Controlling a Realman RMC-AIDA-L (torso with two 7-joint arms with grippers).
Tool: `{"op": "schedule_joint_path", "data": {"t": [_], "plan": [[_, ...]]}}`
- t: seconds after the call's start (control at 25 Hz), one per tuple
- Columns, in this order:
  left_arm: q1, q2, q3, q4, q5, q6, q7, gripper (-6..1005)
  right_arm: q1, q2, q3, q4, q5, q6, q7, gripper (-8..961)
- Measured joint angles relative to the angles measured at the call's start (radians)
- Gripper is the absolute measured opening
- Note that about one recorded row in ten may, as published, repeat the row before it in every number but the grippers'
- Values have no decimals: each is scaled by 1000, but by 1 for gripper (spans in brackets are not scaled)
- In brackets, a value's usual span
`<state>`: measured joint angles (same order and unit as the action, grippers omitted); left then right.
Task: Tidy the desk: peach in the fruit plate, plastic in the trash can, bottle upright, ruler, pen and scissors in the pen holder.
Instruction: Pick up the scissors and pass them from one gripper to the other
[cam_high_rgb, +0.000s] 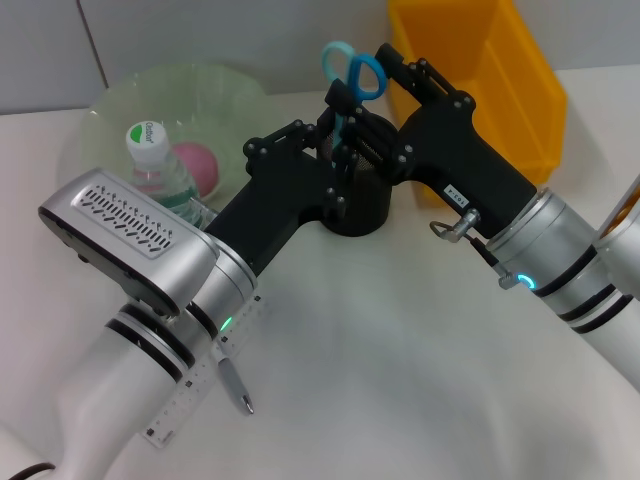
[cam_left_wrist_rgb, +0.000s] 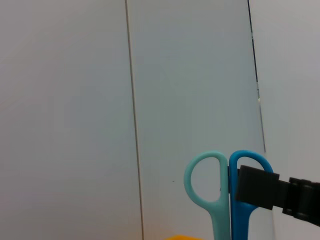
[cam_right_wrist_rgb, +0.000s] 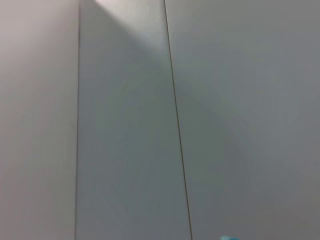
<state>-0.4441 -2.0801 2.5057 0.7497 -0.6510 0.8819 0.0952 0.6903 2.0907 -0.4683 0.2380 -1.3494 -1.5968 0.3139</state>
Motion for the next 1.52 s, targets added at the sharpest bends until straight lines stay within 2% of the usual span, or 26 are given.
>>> {"op": "schedule_joint_path", "data": {"t": [0.04, 0.28, 0.44, 0.92, 1.16, 1.24, 1.52], "plan": [[0, 0, 0, 0, 1, 0, 0, 265, 0, 0, 0, 0, 0, 0, 0, 746], [2, 0, 1, 0, 3, 5, 0, 273, 4, 1, 0, 1, -1, 22, 0, 517], [2, 0, 2, 0, 4, 6, 0, 278, 7, 1, 0, 1, -2, 26, 1, 325], [4, 0, 8, 0, 5, 7, 11, 293, 14, 2, 0, 6, -2, 40, -1, 286], [4, 0, 9, 0, 5, 8, 12, 301, 17, 2, 1, 9, -2, 40, -5, 186], [4, 0, 9, 0, 5, 8, 12, 304, 17, 2, 1, 10, -2, 40, -5, 97], [3, 0, 10, 0, 5, 8, 12, 313, 19, 2, 7, 12, -1, 46, -5, 90]]}}
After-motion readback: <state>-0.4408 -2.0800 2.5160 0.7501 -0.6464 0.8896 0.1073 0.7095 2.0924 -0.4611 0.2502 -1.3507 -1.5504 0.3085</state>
